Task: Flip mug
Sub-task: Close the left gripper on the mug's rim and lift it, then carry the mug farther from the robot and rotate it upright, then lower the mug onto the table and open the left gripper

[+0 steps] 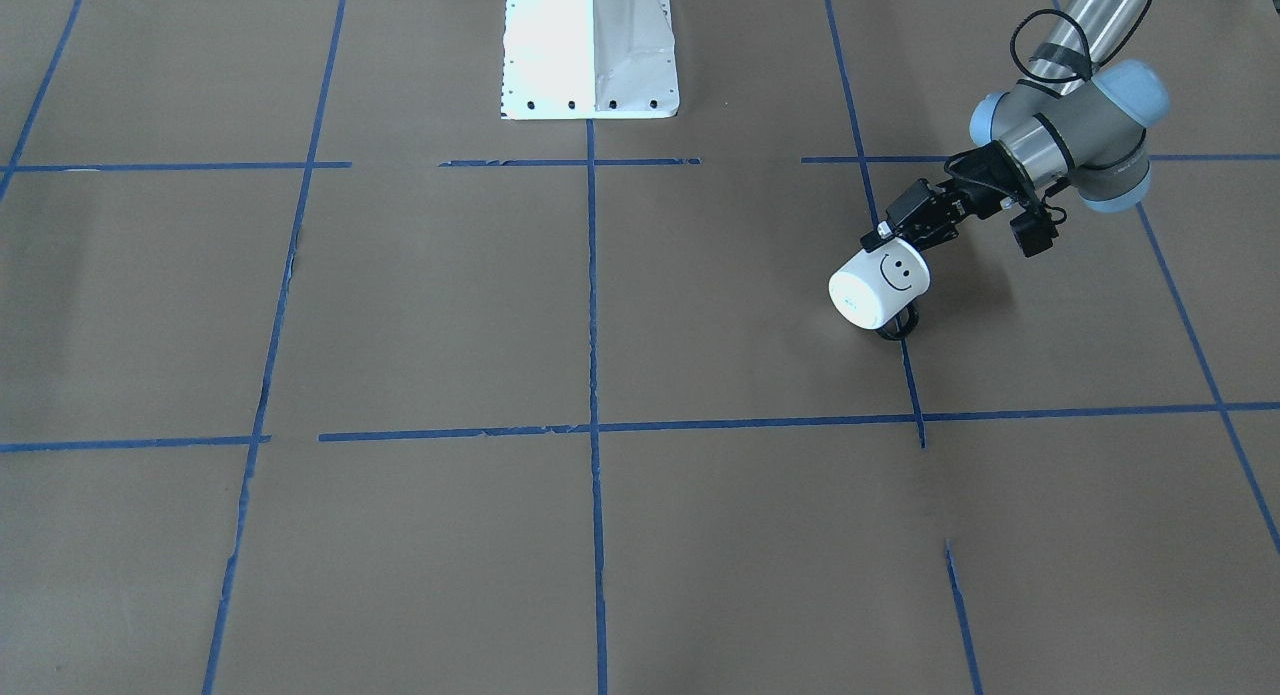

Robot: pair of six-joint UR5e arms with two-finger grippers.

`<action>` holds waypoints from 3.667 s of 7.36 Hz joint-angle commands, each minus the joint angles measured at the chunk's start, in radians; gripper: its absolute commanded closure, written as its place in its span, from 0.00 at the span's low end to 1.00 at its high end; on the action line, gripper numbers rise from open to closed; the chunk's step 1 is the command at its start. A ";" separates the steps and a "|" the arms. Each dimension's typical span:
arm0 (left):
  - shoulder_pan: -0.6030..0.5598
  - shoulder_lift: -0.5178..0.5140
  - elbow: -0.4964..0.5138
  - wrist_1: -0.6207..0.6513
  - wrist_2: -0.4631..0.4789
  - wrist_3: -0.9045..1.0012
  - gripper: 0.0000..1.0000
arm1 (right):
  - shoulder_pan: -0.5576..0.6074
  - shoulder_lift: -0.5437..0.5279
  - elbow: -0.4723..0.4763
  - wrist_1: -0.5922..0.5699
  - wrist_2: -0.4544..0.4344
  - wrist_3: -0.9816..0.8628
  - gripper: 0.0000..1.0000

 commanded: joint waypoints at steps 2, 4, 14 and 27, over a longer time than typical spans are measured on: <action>-0.062 -0.015 -0.001 0.002 -0.022 -0.037 1.00 | 0.000 -0.001 0.000 0.000 0.000 0.000 0.00; -0.132 -0.105 -0.010 0.064 -0.138 -0.072 1.00 | 0.000 0.001 0.000 0.000 0.000 0.000 0.00; -0.065 -0.758 -0.058 1.454 -0.461 -0.028 1.00 | 0.000 0.001 0.000 0.000 0.000 0.000 0.00; -0.035 -0.832 -0.035 1.617 -0.473 -0.020 0.00 | 0.000 0.001 0.000 0.000 0.000 0.000 0.00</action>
